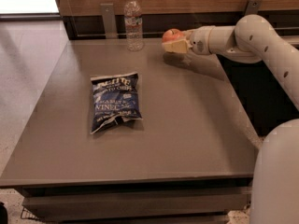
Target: Move apple near water bottle
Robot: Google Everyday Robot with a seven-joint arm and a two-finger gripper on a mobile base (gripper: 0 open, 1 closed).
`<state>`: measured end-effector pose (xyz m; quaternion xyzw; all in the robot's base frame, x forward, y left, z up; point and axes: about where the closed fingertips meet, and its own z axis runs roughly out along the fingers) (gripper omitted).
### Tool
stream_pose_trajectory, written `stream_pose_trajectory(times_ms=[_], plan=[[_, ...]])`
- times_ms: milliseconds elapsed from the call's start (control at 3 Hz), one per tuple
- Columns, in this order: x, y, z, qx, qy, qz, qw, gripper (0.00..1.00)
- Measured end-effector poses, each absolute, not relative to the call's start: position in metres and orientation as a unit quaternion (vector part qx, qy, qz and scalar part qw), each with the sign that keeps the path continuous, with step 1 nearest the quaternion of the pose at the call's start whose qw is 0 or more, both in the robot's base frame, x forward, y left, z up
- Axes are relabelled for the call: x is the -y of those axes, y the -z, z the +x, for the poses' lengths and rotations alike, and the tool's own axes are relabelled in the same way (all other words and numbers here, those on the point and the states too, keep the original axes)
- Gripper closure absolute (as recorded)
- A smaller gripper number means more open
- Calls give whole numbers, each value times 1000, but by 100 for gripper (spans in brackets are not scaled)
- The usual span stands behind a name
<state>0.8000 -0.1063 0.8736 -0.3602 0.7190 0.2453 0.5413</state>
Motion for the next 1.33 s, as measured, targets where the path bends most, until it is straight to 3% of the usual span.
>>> stream_pose_trajectory(times_ms=[667, 1333], plan=[[75, -842, 807, -722, -277, -359, 523, 98], [68, -840, 807, -721, -281, -362, 521, 53]])
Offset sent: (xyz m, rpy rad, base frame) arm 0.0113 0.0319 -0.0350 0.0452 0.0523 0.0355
